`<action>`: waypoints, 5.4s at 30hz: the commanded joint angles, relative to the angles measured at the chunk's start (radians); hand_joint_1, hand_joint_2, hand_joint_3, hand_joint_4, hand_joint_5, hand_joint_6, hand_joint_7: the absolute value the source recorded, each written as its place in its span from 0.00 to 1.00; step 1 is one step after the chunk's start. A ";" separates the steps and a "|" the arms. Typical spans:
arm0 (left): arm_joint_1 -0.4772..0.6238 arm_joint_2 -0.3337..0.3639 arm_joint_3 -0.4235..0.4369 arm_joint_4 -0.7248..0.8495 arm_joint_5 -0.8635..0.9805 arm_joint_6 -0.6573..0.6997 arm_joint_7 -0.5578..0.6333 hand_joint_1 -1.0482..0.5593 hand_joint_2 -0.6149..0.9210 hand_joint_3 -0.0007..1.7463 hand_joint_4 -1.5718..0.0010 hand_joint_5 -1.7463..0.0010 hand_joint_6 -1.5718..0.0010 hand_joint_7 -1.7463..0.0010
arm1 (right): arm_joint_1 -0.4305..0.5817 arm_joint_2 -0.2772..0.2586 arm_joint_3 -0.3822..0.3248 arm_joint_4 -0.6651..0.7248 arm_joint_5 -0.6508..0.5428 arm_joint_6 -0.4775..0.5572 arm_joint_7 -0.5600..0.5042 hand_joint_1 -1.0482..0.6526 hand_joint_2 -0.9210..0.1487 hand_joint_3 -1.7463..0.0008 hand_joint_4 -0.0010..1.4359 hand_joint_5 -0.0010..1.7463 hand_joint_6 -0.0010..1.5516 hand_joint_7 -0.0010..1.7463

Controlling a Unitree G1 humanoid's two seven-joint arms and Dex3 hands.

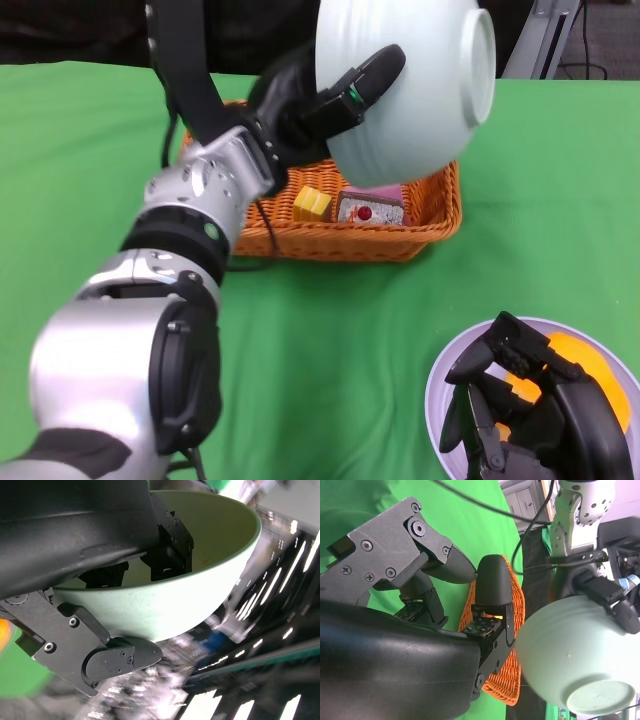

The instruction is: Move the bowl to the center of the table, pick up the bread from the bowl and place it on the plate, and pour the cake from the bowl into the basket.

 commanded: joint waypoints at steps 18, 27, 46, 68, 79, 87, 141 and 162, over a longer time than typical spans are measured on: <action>0.209 0.303 -0.389 -0.328 0.478 -1.190 -0.018 0.49 0.89 0.36 0.50 0.04 0.52 0.25 | -0.002 -0.015 -0.002 -0.034 0.004 0.021 -0.003 0.54 0.40 0.25 0.54 1.00 0.39 0.92; 0.324 0.424 -0.341 -0.303 0.779 -1.575 0.305 0.48 0.92 0.25 0.50 0.04 0.48 0.30 | -0.003 -0.016 -0.003 -0.040 -0.004 0.020 -0.006 0.52 0.42 0.25 0.54 1.00 0.39 0.93; 0.608 0.593 -0.302 -0.376 1.399 -1.640 0.920 0.54 0.95 0.01 0.51 0.01 0.53 0.20 | -0.009 -0.023 -0.008 -0.039 -0.004 0.025 -0.003 0.53 0.41 0.25 0.53 1.00 0.38 0.92; 0.507 0.688 -1.008 -0.191 1.620 -1.230 1.643 0.52 1.00 0.02 0.50 0.16 0.50 0.42 | -0.011 -0.022 -0.008 -0.034 -0.001 0.023 0.001 0.52 0.40 0.26 0.53 1.00 0.38 0.92; 0.447 0.729 -1.016 -0.068 1.283 -1.588 1.177 0.02 1.00 0.11 0.83 0.99 0.80 1.00 | -0.016 -0.026 -0.010 -0.033 -0.012 0.032 -0.003 0.53 0.40 0.26 0.53 1.00 0.38 0.92; 0.234 0.560 -0.350 0.785 1.165 -1.693 0.279 0.00 1.00 0.21 1.00 1.00 0.94 1.00 | -0.014 -0.019 -0.011 -0.027 -0.006 0.037 0.001 0.54 0.40 0.26 0.53 1.00 0.39 0.91; 0.388 0.395 0.502 0.853 0.862 -1.585 -0.349 0.57 0.91 0.40 0.58 0.01 0.55 0.22 | -0.055 -0.073 0.103 -0.107 0.006 0.072 0.104 0.53 0.40 0.29 0.49 1.00 0.44 0.79; 0.408 0.402 0.550 0.853 0.948 -1.592 -0.341 0.59 0.86 0.47 0.58 0.02 0.56 0.21 | -0.051 -0.079 0.101 -0.123 0.023 0.099 0.099 0.53 0.38 0.32 0.50 0.98 0.45 0.77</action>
